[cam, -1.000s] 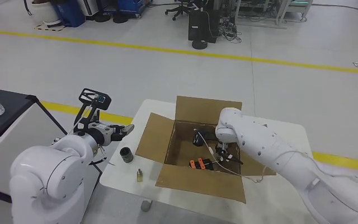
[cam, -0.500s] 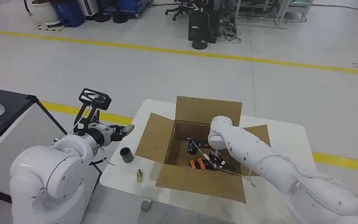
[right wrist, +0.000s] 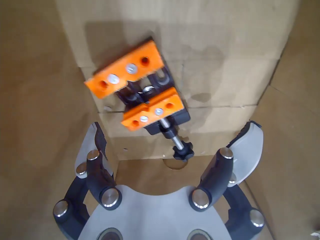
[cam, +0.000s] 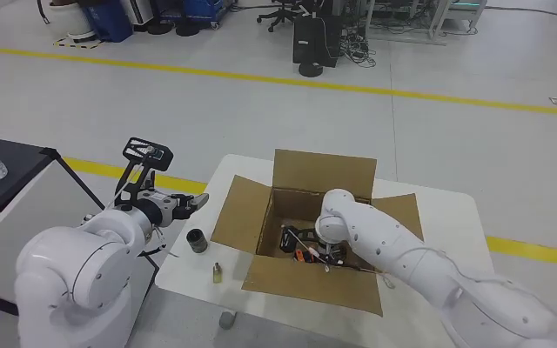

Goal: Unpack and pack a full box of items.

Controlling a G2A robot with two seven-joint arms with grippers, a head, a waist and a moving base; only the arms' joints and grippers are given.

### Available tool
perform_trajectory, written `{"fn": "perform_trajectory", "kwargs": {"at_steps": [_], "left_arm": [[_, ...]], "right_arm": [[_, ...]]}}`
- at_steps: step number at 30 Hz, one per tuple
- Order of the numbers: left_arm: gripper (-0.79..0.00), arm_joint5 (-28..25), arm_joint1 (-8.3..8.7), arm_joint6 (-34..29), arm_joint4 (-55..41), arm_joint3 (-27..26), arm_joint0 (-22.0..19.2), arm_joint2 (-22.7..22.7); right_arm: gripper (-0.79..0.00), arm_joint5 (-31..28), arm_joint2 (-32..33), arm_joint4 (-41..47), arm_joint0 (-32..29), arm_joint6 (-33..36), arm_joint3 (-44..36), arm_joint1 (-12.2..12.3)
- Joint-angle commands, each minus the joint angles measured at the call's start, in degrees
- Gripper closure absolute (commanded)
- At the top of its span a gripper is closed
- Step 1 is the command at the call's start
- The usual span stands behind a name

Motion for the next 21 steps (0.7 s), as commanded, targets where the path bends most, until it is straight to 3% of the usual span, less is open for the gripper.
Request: {"fn": "perform_trajectory", "kwargs": {"at_steps": [1,13,21], "left_arm": [[-0.785,0.0,0.0,0.0,0.0,0.0,0.0,0.0],[-0.785,0.0,0.0,0.0,0.0,0.0,0.0,0.0],[-0.785,0.0,0.0,0.0,0.0,0.0,0.0,0.0]], "right_arm": [[-0.785,0.6,0.0,1.8,0.0,0.6,-1.9,0.7],[-0.785,5.4,0.0,12.4,0.0,5.4,-12.7,5.3],[-0.785,7.7,0.0,10.6,2.7,7.7,-13.7,7.8]]}}
